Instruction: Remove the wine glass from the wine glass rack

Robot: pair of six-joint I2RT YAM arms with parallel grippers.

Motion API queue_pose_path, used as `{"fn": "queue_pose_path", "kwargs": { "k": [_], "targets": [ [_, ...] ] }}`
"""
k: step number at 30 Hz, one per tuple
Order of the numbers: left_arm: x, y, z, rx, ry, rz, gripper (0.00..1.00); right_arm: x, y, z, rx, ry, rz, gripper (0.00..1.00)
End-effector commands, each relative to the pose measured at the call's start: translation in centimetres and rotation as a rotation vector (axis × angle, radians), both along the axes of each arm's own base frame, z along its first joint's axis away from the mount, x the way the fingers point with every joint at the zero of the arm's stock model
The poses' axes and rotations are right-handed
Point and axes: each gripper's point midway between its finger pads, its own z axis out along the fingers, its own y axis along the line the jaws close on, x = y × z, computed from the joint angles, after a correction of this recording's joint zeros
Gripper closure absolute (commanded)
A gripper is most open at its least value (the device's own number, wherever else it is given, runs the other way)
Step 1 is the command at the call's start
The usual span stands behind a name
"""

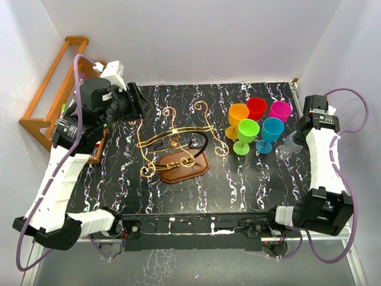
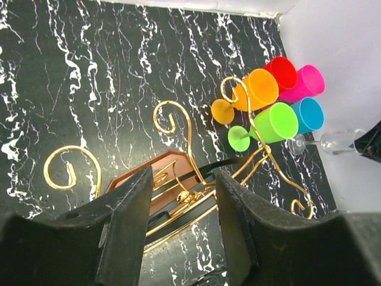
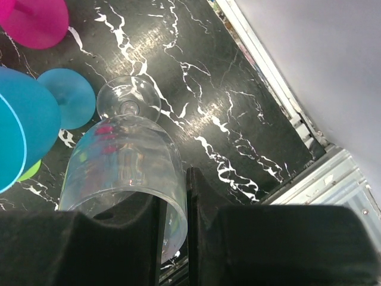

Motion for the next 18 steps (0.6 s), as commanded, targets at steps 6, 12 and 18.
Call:
{"fn": "queue_pose_path", "kwargs": {
  "k": [6, 12, 18],
  "targets": [
    [-1.4, -0.1, -0.8, -0.05, -0.012, -0.023, 0.56, 4.2, -1.6, -0.5, -0.015, -0.084, 0.002, 0.92],
    [-1.4, 0.2, -0.9, -0.038, -0.008, -0.012, 0.56, 5.2, -1.9, -2.0, -0.004, -0.069, 0.005, 0.91],
    [-1.5, 0.6, -0.6, -0.033, -0.015, 0.008, 0.56, 5.7, -1.6, -3.3, 0.023, -0.048, 0.02, 0.89]
  ]
}}
